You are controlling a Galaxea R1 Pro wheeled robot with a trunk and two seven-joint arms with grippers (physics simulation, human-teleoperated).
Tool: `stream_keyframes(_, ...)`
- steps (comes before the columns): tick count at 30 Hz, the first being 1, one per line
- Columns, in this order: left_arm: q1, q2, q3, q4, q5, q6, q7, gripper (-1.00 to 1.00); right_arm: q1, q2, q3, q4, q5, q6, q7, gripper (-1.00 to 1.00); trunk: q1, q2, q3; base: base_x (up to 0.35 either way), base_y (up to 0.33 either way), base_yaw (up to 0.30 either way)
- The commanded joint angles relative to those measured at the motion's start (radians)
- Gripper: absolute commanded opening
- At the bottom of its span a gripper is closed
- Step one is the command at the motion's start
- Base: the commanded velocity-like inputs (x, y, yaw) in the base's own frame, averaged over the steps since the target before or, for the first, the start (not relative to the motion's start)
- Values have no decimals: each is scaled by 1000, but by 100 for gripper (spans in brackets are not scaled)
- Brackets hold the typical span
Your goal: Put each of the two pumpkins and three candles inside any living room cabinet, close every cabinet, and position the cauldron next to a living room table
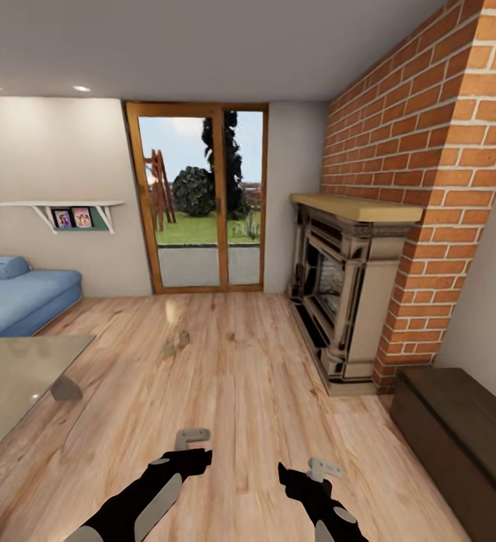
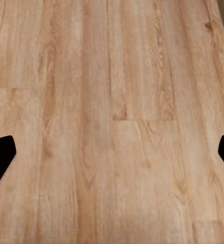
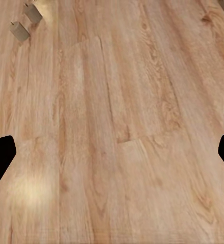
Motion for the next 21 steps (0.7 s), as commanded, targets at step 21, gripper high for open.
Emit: stream_keyframes(21,-1,2,-7,-3,9,2,9,100,-1,-1,5,0,-8,2,-7,100,1,-1,15,314,108,-149)
